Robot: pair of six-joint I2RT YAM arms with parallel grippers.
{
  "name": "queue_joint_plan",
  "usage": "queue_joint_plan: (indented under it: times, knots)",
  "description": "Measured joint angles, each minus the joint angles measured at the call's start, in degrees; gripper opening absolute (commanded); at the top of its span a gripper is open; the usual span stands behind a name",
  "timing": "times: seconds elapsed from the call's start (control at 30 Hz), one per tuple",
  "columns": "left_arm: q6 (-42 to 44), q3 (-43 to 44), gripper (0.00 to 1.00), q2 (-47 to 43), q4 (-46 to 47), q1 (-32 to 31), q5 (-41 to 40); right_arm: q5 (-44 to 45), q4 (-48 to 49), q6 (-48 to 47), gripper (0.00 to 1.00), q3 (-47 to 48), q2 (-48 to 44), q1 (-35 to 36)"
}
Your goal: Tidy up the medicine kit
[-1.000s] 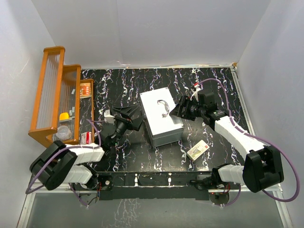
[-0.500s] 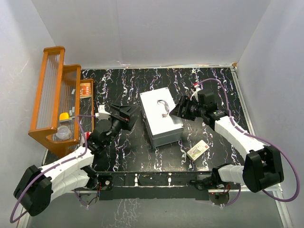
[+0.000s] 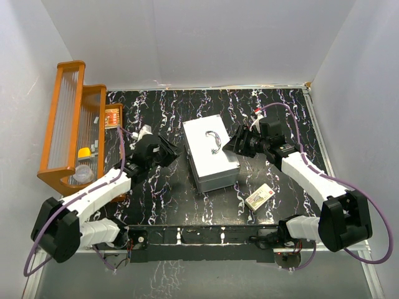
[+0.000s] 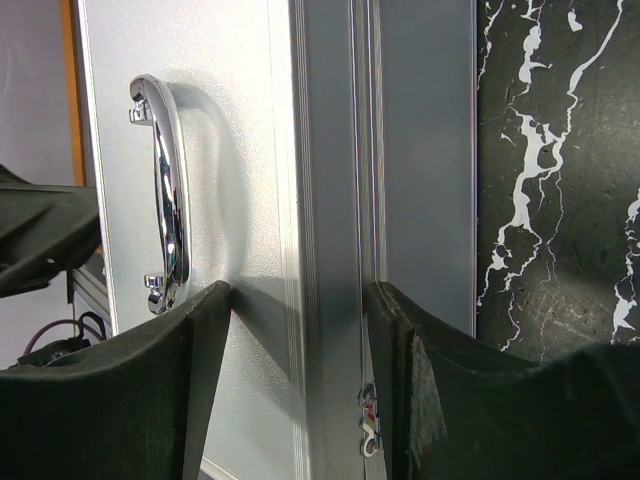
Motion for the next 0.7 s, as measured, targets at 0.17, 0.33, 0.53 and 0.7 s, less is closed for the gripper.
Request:
queue_joint_plan:
  times: [0.17, 0.33, 0.53, 0.7]
  knots:
    - [3.82, 3.21, 0.28, 7.43, -6.23, 0.31, 1.42, 0.00, 0.07, 0.13, 0.53, 0.00, 0.04, 0.00]
    - [8.59, 8.09, 0.27, 12.72, -8.55, 0.42, 2.23, -0.11, 0.13, 0.11, 0.53, 0.00, 0.07, 0.00]
    - [12.24, 12.13, 0.24, 15.78, -11.13, 0.55, 1.84, -0.26, 0.35, 0.07, 0.53, 0.02, 0.31, 0.00]
    - [13.49, 12.24, 0.26, 16.24, -12.85, 0.59, 1.27, -0.33, 0.46, 0.02, 0.53, 0.02, 0.37, 0.04]
